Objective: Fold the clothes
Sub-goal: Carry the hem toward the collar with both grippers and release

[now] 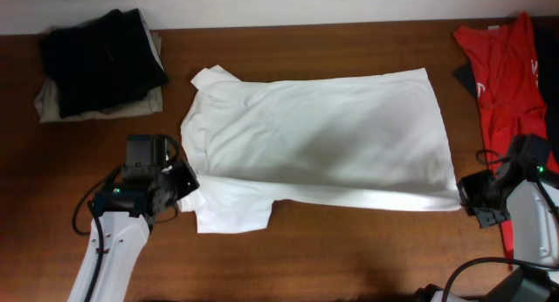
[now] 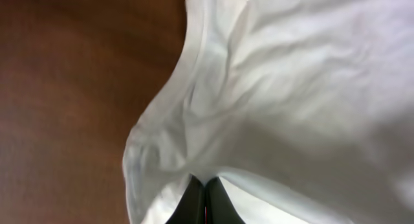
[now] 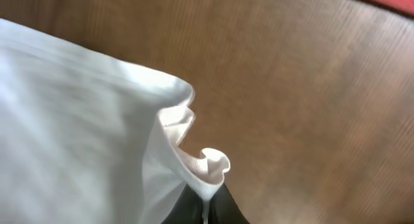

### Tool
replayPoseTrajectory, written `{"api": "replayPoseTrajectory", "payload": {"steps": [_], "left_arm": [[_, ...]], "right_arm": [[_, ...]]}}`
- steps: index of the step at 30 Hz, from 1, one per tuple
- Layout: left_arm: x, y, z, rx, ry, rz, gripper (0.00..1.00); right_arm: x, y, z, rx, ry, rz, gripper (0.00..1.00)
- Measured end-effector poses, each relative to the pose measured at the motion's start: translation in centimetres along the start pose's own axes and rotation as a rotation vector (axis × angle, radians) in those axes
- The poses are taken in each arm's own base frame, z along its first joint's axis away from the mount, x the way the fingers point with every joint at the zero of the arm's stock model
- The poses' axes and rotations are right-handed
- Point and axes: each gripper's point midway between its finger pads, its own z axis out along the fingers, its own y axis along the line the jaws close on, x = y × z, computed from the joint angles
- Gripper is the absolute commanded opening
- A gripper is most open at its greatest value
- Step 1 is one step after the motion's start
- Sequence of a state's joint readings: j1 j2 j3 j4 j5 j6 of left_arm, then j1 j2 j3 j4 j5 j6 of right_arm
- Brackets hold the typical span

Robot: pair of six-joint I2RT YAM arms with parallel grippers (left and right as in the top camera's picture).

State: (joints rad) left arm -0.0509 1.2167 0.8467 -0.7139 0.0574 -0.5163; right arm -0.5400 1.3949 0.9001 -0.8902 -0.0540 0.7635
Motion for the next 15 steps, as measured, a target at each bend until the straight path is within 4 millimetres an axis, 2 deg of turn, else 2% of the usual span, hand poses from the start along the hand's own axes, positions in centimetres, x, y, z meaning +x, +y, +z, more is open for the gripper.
{"api": "replayPoseTrajectory", "payload": {"steps": [1,3,4,8,10,15], "left_arm": [[-0.4,0.0,0.0,-0.001,-0.017,0.001,0.00],[-1.6,-0.4,0.0,0.009,-0.068,0.003,0.00],[-1.8,-0.4,0.0,0.008,-0.078,0.003,0.01],[-3.6,-0.9,2.2,0.007,-0.114,0.003,0.00],[-4.2,-0.9,4.5,-0.004,-0.116,0.003,0.00],[-7.1,-2.0,7.1,0.031,-0.208,0.004,0.01]], "right_arm": [[-0.2,0.3,0.0,-0.012,-0.009,-0.005,0.04],[-0.9,2.3,-0.1,-0.077,-0.052,-0.036,0.04],[-1.4,4.4,-0.3,-0.139,-0.098,-0.074,0.04],[-1.6,8.8,-1.1,-0.257,-0.185,-0.163,0.04],[-1.8,9.8,-0.9,-0.273,-0.212,-0.181,0.04],[-3.2,11.5,2.0,-0.285,-0.228,-0.182,0.04]]}}
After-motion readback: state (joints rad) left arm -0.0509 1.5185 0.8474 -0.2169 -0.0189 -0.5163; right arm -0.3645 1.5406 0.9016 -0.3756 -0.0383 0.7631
